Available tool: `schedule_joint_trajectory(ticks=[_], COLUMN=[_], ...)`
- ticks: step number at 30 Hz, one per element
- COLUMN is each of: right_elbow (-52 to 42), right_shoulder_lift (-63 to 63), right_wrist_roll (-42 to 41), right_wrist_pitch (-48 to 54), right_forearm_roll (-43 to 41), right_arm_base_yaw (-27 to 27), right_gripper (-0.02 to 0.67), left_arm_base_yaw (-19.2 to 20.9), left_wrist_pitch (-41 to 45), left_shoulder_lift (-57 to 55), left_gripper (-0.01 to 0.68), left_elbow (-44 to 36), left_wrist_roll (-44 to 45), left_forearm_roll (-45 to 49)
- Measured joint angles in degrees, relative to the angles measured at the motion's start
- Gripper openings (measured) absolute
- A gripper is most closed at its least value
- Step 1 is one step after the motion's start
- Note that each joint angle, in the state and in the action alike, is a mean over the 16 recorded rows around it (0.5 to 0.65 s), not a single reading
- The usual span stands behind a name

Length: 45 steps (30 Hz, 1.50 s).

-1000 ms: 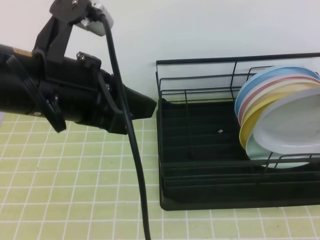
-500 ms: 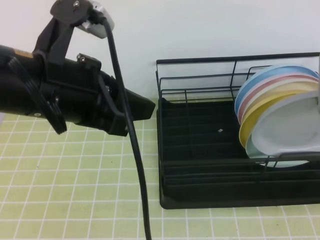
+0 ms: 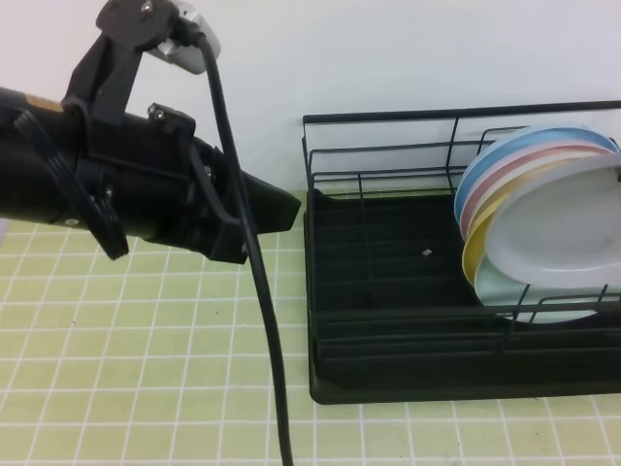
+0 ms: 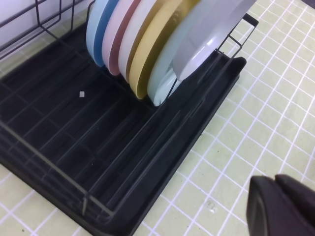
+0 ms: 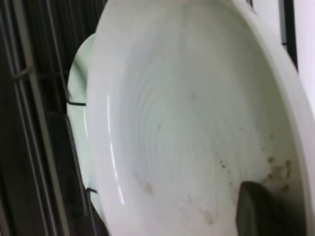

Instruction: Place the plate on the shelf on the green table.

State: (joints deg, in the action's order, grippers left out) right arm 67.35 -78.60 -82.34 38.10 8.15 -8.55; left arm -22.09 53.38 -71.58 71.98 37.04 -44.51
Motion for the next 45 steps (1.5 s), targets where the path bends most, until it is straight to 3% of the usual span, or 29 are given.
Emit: schedule_joint_trajectory(ticks=[16,21,34,45], right_elbow=[-2.31,-2.32,-2.32,-2.32], right_shoulder_lift=[-0.97,-0.97,-0.88,2.31], right_wrist_roll=[0.39,0.72,1.76,6.35], right_wrist_pitch=[-1.74,-1.85,-2.41,-3.09], right_forearm_roll=[0.78,1.51,2.45,2.09], right_arm_base_yaw=[0.0,0.0,0.0,0.05], right_gripper=[0.011,0.073,0.317,0.327], left_arm_base_yaw=[0.0,0.0,0.0,0.0], left_wrist_pitch=[0.09,0.3,1.09,1.85], left_shoulder_lift=[-0.46,-0.6,-0.61,-0.61], left_gripper=[0.0,0.0,0.0,0.0], left_elbow=[0.0,0.0,0.0,0.0], left_wrist_roll=[0.0,0.0,-0.01,-0.41], left_forearm_roll=[0.24,0.2,0.17,0.23])
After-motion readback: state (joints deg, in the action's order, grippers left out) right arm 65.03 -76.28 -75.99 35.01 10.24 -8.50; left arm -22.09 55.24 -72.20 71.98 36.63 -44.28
